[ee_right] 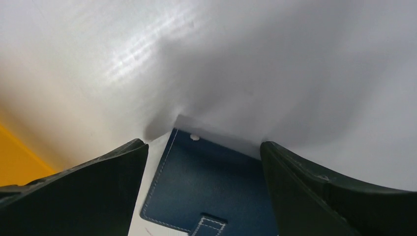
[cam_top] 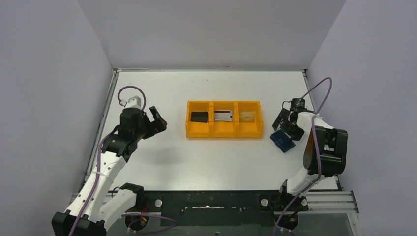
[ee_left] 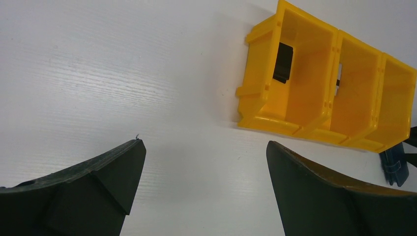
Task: Take the credit cards out of the card holder
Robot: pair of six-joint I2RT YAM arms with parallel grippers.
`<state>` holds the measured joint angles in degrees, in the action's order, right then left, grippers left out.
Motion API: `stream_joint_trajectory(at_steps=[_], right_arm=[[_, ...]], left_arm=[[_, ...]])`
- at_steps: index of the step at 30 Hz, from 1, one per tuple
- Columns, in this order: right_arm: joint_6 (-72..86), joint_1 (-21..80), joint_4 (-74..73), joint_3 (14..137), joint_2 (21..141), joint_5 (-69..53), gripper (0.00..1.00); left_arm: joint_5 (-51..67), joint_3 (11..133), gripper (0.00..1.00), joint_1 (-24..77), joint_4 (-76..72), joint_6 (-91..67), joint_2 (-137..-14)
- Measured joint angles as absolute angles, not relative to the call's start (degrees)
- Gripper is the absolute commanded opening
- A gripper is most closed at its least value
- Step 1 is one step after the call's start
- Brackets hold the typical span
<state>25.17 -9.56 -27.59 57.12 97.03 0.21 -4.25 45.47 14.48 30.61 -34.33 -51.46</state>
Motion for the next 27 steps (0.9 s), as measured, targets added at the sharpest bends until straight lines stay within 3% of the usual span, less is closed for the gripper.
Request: stream_joint_trajectory(at_steps=[16,21,27], right_arm=[[37.4,-5.2,-29.2,29.8,62.7,-4.9,0.82],[44.1,3.2,-28.4,26.1,59.3,-6.7,0.78],[54.2,22.0,-25.0,26.1,60.8,-3.6,0.77]], left_arm=[[-3.6,45.0,0.98,14.4,30.5,-35.2,-50.3],[-2.6,44.2,0.97,14.4,30.4,-35.6,-50.1],[-1.1,44.0,0.97,14.4,30.2,-35.7,-49.8]])
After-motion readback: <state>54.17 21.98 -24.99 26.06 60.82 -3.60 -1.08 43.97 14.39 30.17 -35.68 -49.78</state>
